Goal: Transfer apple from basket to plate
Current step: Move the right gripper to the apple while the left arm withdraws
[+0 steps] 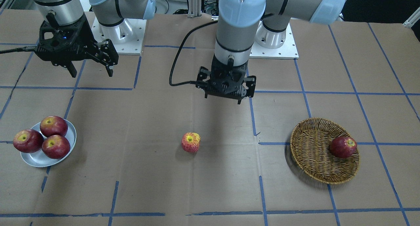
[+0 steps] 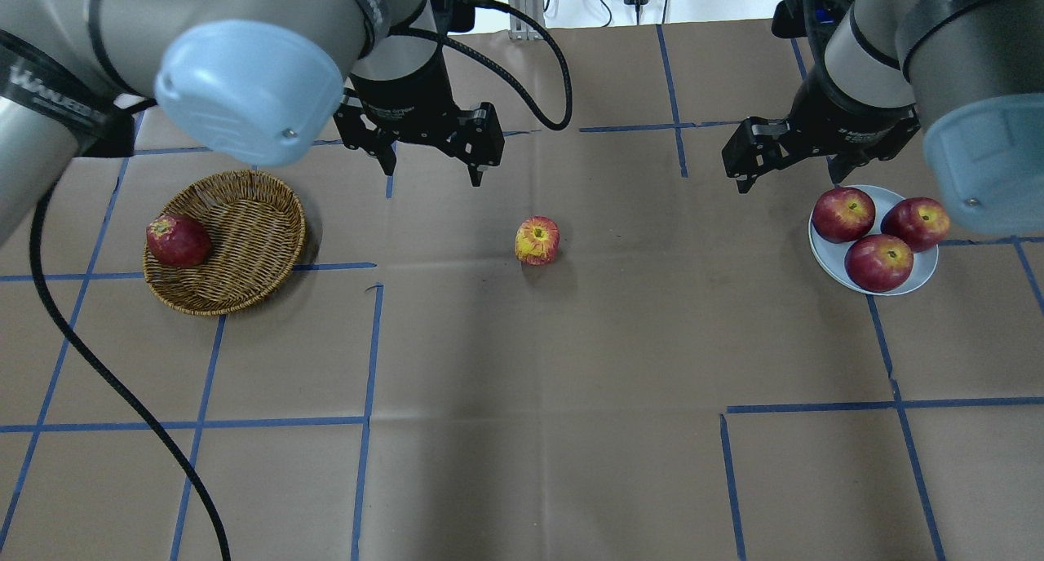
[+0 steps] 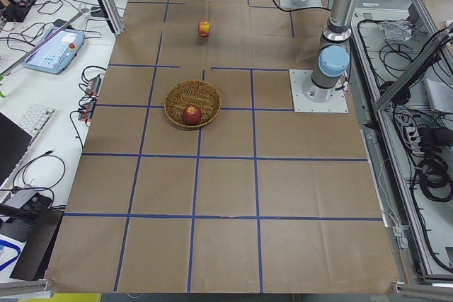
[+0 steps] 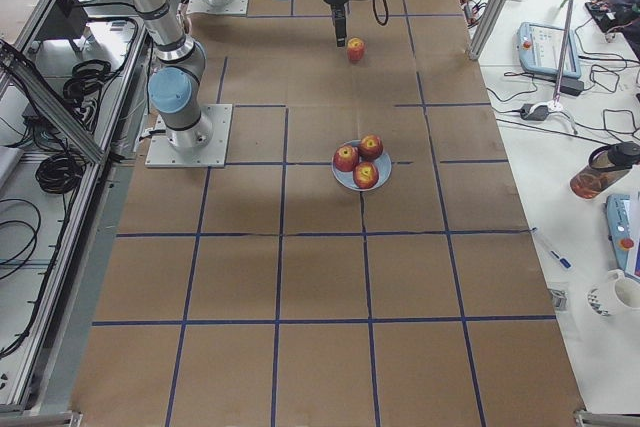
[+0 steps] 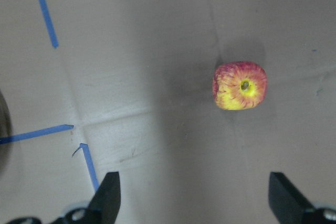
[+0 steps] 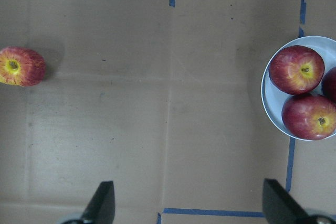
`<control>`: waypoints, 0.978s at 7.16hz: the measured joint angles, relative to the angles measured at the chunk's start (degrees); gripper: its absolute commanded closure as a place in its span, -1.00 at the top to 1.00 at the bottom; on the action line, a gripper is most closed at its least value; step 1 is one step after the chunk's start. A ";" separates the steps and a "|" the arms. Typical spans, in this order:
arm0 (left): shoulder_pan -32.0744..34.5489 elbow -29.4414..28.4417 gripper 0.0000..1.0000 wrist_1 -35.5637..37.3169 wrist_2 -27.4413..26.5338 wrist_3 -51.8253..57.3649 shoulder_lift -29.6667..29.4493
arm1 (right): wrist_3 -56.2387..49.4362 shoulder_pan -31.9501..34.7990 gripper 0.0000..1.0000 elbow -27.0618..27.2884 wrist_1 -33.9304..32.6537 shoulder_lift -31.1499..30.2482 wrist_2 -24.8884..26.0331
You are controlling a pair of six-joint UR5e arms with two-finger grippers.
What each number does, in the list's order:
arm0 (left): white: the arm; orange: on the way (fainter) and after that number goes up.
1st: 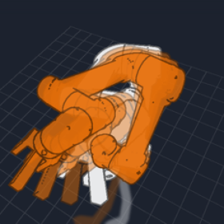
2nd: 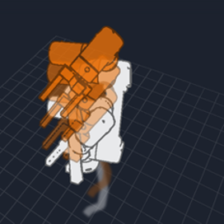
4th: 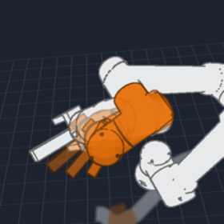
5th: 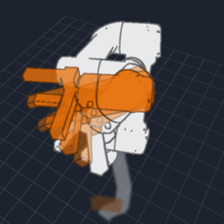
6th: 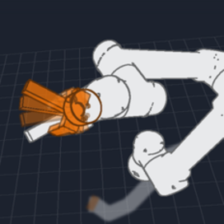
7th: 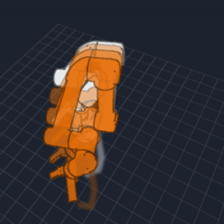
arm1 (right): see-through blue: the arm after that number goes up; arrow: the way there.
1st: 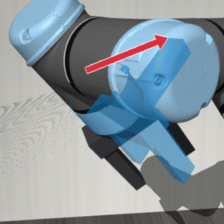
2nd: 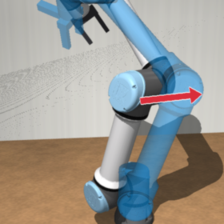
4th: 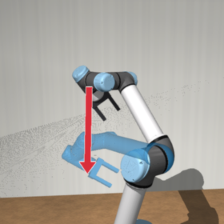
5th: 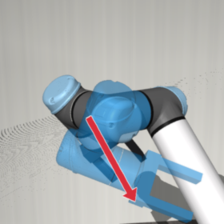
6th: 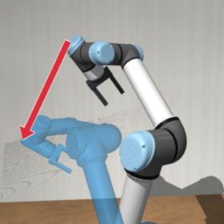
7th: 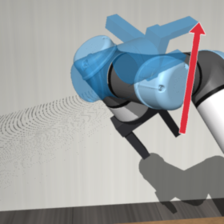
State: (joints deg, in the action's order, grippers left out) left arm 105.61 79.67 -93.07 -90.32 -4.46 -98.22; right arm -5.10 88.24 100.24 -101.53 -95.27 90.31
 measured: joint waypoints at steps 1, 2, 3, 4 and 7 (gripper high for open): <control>-0.95 -4.54 0.98 -6.51 -0.31 1.27 0.58 | 0.53 0.26 1.00 -0.02 -0.74 0.30 -0.27; -3.30 -7.36 0.98 -9.63 -0.34 4.10 0.91 | 1.82 1.01 1.00 -0.10 -1.47 1.03 -0.46; -6.43 -8.38 0.98 -10.90 -0.24 6.29 1.10 | 4.34 2.82 1.00 -0.33 -2.61 2.29 -0.53; -9.51 -8.22 0.98 -11.31 -0.07 7.20 0.88 | 7.83 5.67 1.00 -0.90 -4.11 4.28 -0.52; -12.50 -3.73 0.98 -8.21 -0.09 7.61 1.21 | 19.91 15.76 1.00 -2.40 -12.51 13.56 0.13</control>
State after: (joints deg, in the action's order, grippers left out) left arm 93.11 75.93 -101.28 -90.41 3.15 -97.01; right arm 14.81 104.00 97.84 -114.03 -81.71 90.44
